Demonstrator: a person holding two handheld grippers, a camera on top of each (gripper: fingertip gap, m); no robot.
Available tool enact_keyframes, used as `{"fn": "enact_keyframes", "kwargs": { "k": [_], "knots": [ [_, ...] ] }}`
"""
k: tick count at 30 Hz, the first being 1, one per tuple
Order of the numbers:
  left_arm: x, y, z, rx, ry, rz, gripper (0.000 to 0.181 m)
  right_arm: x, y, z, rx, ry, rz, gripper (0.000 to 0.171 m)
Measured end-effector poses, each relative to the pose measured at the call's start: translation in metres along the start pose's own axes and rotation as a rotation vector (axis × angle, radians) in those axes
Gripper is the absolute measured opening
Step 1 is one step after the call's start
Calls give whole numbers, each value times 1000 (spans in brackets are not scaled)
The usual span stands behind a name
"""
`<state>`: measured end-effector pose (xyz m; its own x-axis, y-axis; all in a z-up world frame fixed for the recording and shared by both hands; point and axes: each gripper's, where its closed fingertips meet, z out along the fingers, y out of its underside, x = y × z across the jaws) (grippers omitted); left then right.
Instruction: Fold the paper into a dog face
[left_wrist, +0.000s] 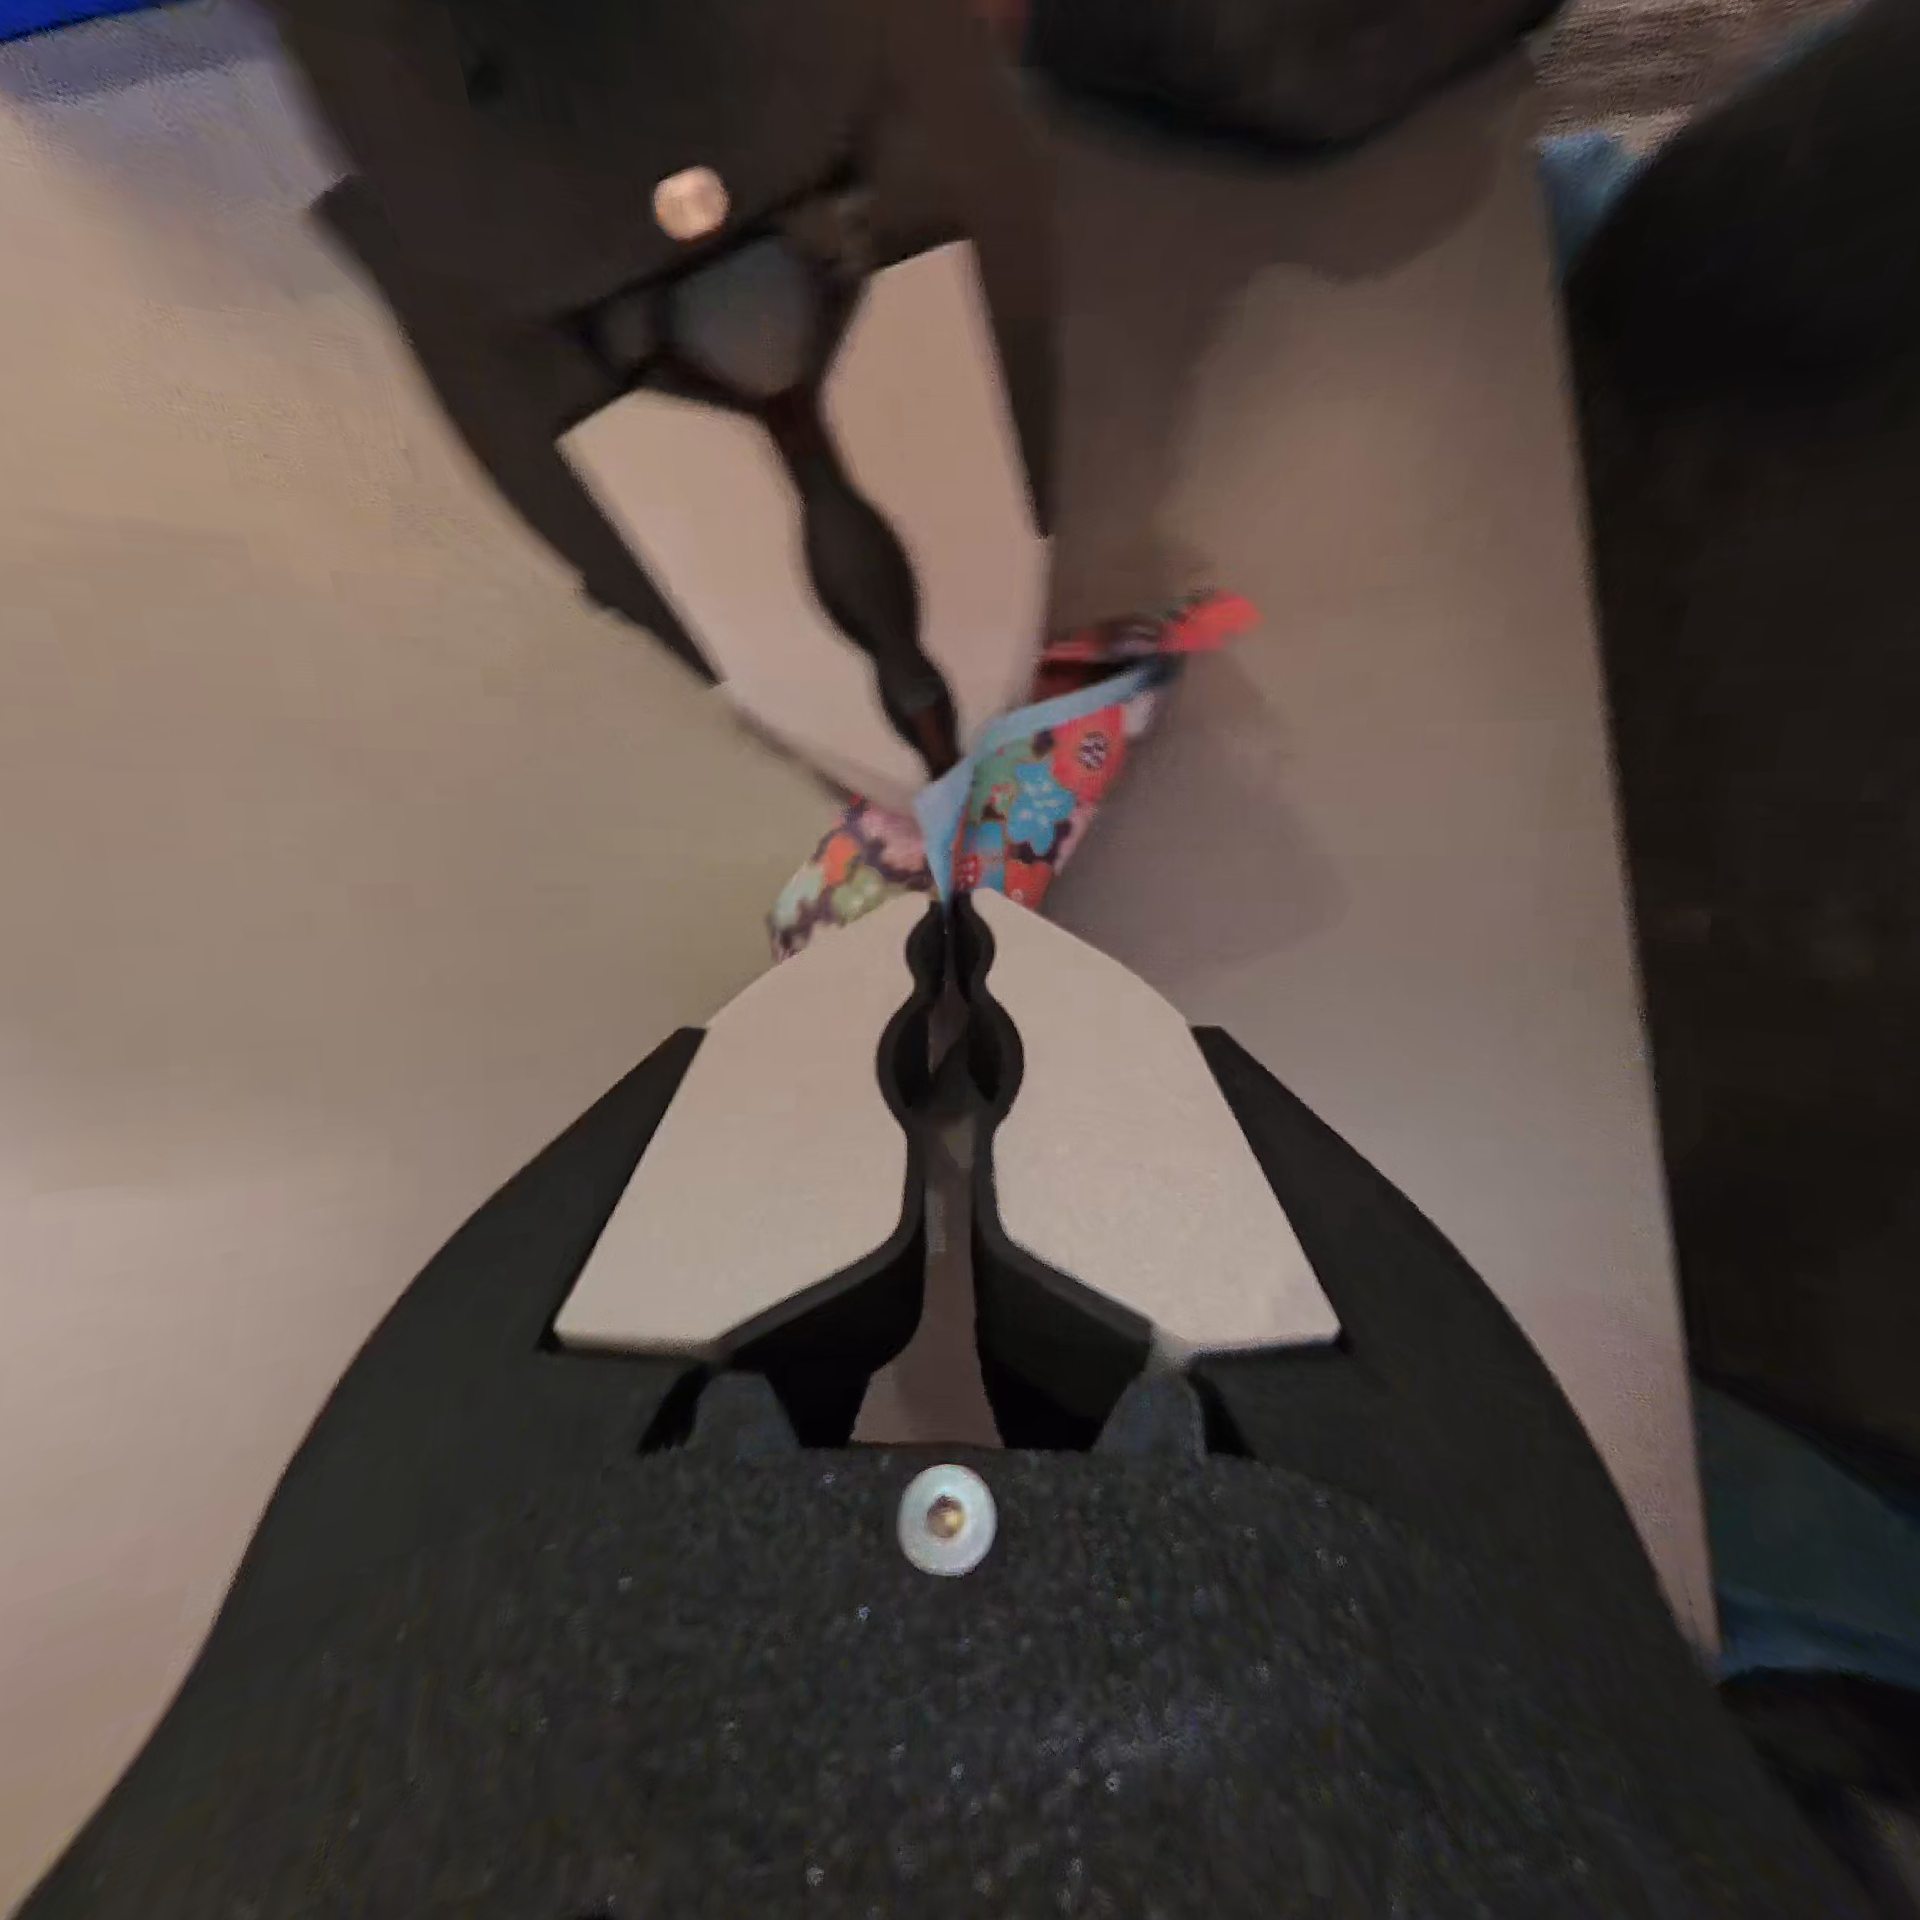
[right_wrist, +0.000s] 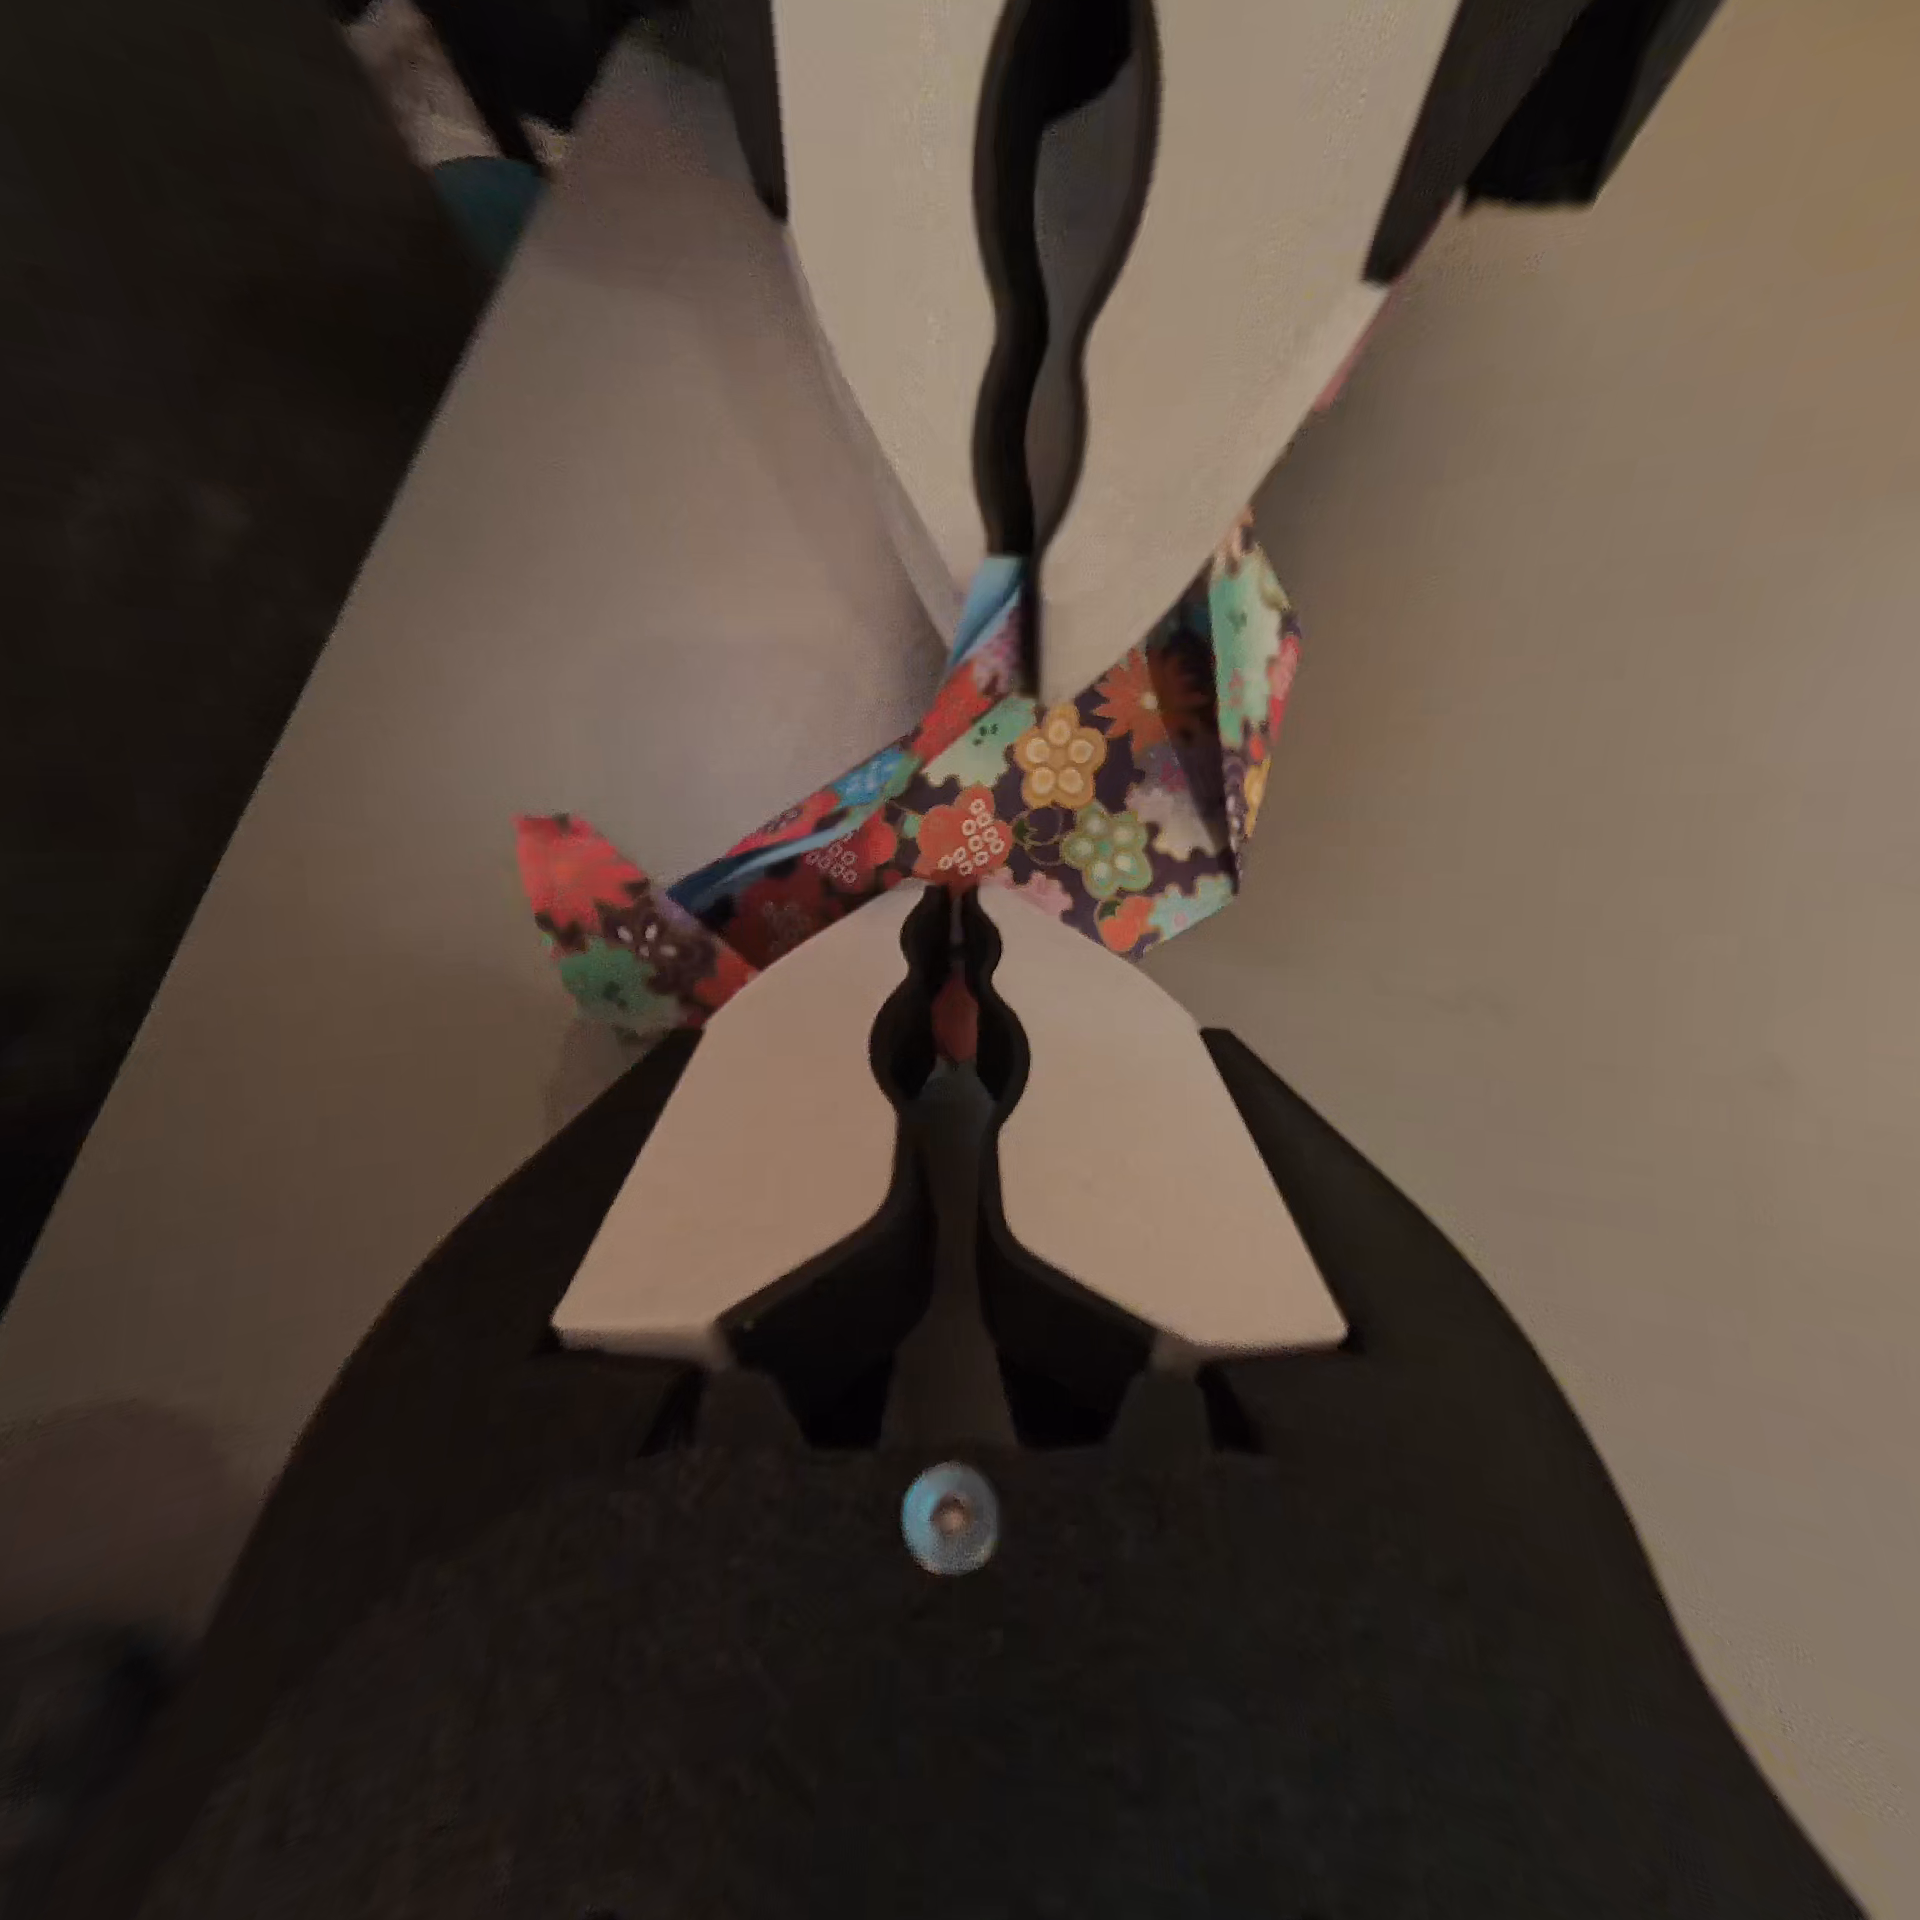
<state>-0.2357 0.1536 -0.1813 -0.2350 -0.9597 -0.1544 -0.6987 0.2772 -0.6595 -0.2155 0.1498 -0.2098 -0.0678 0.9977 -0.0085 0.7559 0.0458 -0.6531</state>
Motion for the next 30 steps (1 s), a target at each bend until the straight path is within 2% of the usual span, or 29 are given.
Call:
{"fn": "enact_keyframes", "kwargs": {
  "k": [1,5,9,14,16,19,24,30],
  "knots": [
    [-6,1,0,-4,-29,-21,3,1,1,-1,-14,52,36,6],
    [-19,6,2,-21,-141,-78,10,5,4,-4,-51,261,183,15],
    [-21,9,-6,-20,-248,-99,15,4,5,-4,-6,337,325,14],
    [-23,9,-15,42,-357,-220,14,4,3,-3,13,366,338,14],
    [-26,5,-20,97,-417,-308,8,3,3,-3,5,373,342,14],
    [-19,-1,-18,156,-422,-388,5,3,3,-2,7,386,358,14],
    [-13,8,-8,90,-431,-363,5,3,2,-2,18,390,359,14],
    [-16,-5,-10,105,-475,-278,8,2,2,-1,20,388,359,14]
  ]
}}
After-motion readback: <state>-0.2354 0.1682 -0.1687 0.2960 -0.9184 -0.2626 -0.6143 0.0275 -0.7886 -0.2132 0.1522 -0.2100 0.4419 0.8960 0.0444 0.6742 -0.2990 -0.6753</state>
